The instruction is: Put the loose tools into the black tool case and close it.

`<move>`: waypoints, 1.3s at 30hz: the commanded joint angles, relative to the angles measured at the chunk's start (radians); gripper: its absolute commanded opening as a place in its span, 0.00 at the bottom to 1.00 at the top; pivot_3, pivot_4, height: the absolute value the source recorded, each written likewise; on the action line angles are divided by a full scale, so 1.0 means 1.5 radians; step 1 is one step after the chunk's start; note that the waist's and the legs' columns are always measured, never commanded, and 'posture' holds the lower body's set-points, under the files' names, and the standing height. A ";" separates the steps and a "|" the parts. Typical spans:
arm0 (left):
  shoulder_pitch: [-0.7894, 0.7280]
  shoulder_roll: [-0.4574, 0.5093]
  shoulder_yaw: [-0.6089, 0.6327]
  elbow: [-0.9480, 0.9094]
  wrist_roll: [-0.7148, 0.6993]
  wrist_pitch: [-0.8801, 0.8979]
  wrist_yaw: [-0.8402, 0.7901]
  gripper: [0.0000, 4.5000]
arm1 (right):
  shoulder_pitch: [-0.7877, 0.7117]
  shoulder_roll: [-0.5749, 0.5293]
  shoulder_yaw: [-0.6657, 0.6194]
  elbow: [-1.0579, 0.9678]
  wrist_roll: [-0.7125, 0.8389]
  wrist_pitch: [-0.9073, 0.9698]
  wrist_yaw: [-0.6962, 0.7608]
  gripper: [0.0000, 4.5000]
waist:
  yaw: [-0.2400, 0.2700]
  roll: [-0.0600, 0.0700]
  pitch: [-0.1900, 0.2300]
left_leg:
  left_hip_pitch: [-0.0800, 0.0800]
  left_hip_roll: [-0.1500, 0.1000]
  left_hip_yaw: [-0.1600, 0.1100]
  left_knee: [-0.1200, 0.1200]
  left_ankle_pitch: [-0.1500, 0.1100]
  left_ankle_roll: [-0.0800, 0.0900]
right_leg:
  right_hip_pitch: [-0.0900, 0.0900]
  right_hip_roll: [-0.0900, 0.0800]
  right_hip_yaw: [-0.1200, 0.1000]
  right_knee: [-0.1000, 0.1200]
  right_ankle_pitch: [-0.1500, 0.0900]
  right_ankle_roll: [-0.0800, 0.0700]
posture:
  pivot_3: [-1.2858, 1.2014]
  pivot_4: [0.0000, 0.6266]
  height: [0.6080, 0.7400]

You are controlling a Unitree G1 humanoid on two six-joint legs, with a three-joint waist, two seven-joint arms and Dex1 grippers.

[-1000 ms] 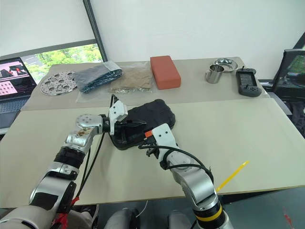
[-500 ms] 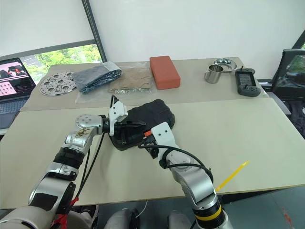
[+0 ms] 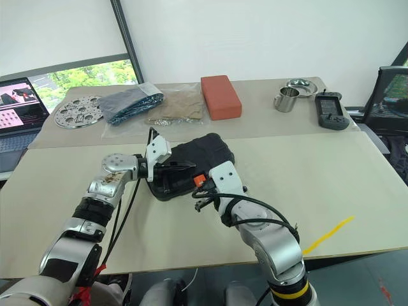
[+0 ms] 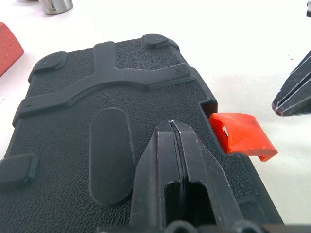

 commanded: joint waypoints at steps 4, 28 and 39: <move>0.034 0.001 -0.017 0.022 0.015 0.018 0.002 0.00 | 0.001 0.001 0.010 -0.008 -0.003 -0.016 -0.004 0.01 | 0.000 0.000 0.000 | 0.000 0.000 0.000 0.000 0.000 0.000 | 0.000 0.000 0.000 0.000 0.000 0.000 | 0.52 0.24 1.00; 0.032 0.001 -0.016 0.030 0.018 0.015 0.005 0.00 | -0.012 0.003 0.021 0.015 -0.018 -0.038 -0.009 0.23 | -0.001 0.000 0.000 | 0.000 0.000 0.000 0.000 0.000 0.000 | 0.000 0.000 0.000 0.000 0.000 0.000 | 0.52 0.24 1.00; 0.034 0.001 -0.015 0.027 0.017 0.016 0.008 0.00 | -0.020 0.000 0.024 0.050 -0.032 -0.063 -0.005 0.23 | -0.001 0.000 0.000 | 0.000 0.000 0.000 0.000 0.000 0.000 | 0.000 0.000 0.000 0.000 0.000 0.000 | 0.52 0.24 1.00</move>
